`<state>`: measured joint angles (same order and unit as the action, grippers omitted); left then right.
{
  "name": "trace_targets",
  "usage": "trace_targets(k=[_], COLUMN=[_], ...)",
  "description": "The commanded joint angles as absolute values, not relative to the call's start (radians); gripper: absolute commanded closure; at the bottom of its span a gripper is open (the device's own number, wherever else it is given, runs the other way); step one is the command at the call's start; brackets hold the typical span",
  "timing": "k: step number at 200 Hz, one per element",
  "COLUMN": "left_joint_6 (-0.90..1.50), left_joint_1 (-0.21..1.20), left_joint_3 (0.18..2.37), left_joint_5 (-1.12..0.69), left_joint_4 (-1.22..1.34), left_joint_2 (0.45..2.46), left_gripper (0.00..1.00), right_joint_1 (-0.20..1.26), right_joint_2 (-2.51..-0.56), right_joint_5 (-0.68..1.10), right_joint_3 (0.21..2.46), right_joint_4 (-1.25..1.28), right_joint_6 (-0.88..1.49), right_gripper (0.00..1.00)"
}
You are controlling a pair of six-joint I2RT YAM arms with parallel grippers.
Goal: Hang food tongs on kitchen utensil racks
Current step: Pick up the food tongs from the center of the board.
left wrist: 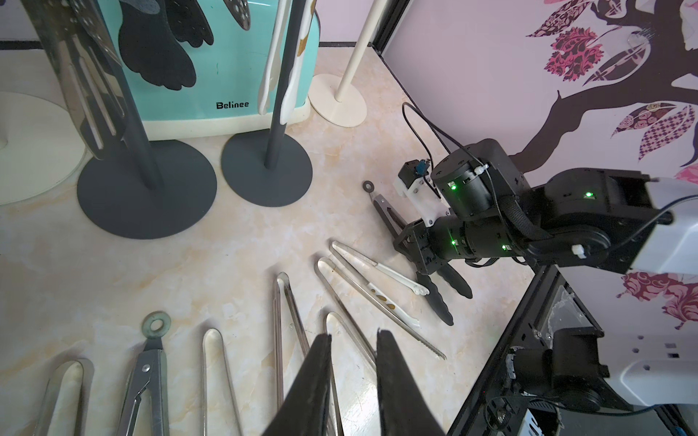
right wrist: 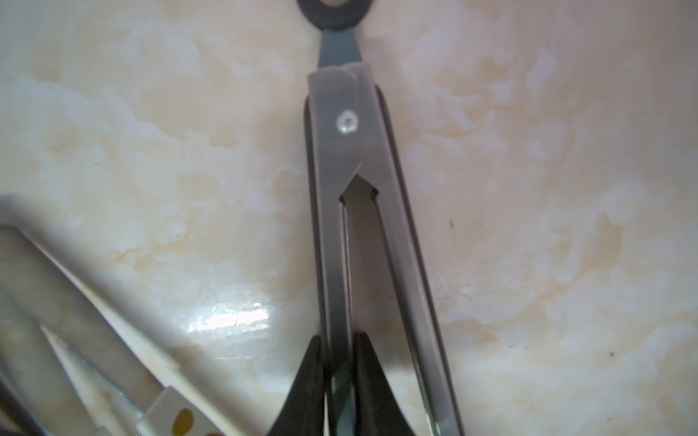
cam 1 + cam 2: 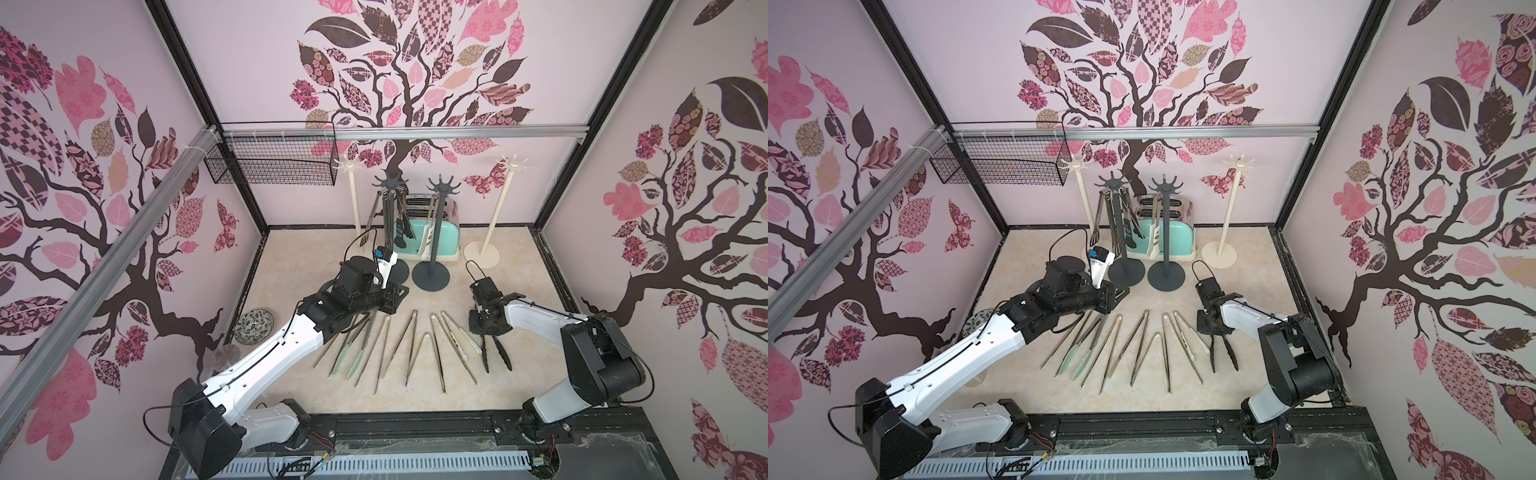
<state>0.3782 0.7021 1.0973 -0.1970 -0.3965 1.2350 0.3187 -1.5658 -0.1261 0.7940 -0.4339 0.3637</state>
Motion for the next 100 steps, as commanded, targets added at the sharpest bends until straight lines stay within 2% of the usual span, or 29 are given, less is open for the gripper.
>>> trace_targets(k=[1,69,100], left_joint_6=[0.384,0.386,0.381], left_joint_1=[0.704,0.704,0.704], left_joint_3=[1.091,1.076,1.045], left_joint_5=[-0.207,-0.208,-0.209], left_joint_4=[-0.377,-0.367,-0.344], left_joint_2=[1.233,1.239,1.226], left_gripper=[0.75,0.76,0.76], right_joint_1=[0.303,0.271,0.262], right_joint_2=[-1.615,-1.539,-1.458], right_joint_5=[-0.108,-0.128,-0.131], right_joint_3=[0.776,0.819,0.87], right_joint_4=[-0.449,-0.499,-0.519], right_joint_6=[0.358,0.314,0.265], right_gripper=[0.87,1.0,1.0])
